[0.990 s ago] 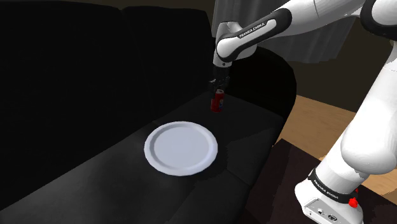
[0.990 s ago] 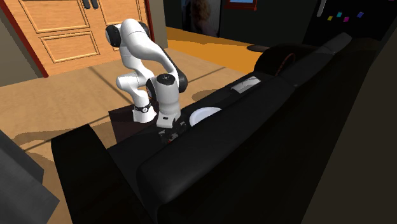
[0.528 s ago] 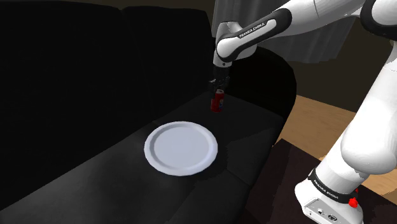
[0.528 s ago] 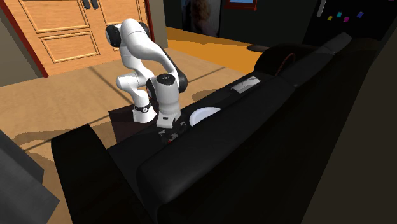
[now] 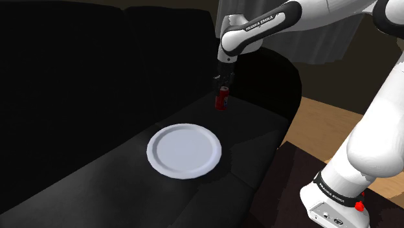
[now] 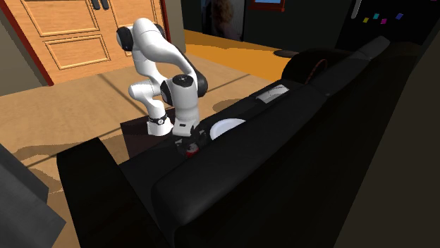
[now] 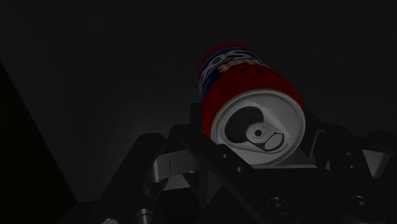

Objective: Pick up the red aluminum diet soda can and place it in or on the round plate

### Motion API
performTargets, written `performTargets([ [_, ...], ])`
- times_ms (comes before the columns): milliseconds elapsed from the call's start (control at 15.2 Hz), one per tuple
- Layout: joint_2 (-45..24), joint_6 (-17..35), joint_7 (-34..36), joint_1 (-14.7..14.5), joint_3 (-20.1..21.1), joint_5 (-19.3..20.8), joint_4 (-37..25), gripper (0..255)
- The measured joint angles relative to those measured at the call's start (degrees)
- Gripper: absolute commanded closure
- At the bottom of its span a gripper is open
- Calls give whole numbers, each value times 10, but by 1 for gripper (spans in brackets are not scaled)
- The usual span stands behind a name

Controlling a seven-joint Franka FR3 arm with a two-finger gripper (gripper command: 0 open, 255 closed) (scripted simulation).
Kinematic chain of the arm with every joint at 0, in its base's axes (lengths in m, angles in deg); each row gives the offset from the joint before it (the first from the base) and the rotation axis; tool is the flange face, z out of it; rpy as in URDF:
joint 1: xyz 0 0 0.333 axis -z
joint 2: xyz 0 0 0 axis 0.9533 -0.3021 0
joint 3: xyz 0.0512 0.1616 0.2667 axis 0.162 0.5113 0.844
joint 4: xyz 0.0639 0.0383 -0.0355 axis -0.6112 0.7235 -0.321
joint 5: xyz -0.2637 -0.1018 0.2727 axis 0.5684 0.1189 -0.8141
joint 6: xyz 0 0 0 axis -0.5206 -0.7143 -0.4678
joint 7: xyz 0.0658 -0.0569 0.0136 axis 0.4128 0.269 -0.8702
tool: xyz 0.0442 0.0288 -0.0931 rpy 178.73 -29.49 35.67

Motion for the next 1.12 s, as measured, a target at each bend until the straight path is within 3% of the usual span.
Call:
performTargets([
  [726,25,-79,0,0,0,-1,-54,255],
  [1122,57,-85,60,-31,30,-2,-28,255],
])
